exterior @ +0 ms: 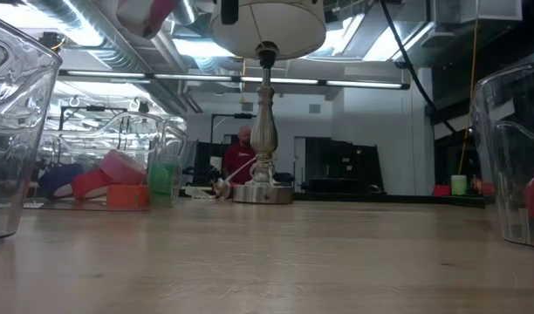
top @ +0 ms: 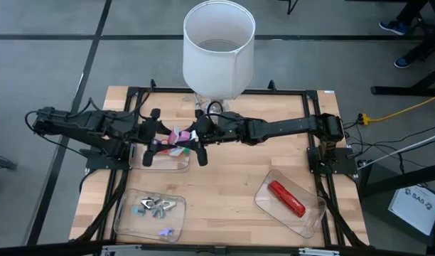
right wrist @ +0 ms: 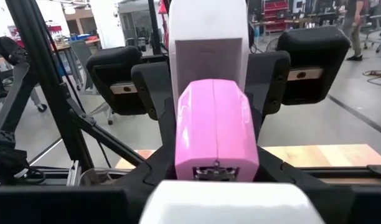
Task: Pick and place Stapler, Stapler remover, tape
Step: Put the pink stapler into the bottom right transparent bin
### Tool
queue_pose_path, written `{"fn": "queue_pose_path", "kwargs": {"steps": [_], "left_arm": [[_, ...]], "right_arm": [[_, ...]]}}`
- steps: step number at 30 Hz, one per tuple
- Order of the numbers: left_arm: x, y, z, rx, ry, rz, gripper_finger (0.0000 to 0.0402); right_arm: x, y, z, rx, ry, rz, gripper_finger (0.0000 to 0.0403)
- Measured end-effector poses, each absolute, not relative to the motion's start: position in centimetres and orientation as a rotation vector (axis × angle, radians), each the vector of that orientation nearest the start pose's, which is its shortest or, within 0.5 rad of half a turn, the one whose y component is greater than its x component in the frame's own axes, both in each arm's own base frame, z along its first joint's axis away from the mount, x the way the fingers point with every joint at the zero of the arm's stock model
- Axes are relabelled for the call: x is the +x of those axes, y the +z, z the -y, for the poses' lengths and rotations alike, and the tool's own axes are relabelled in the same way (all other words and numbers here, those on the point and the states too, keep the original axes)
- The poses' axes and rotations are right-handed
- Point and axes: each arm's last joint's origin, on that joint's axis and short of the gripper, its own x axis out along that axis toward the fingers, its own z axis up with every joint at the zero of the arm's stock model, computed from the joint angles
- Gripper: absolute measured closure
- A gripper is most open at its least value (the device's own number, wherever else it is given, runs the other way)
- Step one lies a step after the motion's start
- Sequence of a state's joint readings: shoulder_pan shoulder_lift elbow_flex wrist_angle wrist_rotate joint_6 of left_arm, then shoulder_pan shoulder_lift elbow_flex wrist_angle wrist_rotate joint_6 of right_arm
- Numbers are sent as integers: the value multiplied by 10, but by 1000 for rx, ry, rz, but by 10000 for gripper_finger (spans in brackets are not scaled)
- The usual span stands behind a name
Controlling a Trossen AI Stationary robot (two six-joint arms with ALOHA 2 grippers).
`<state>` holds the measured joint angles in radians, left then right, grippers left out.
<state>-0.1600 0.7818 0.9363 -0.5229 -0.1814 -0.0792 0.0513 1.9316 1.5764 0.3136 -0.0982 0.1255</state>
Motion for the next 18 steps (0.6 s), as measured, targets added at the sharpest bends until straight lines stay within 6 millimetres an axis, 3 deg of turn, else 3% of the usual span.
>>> {"fn": "queue_pose_path", "kwargs": {"steps": [8,13,18], "left_arm": [[149,354,19,18,31,-343,212],[142,360,17,21,47,-300,209],[130,365,13,21,120,-254,214]], "right_arm": [[458,317,-27,152,167,-78,271],[445,321,-27,163,171,-205,271],[424,339,-27,172,158,-282,271]]}}
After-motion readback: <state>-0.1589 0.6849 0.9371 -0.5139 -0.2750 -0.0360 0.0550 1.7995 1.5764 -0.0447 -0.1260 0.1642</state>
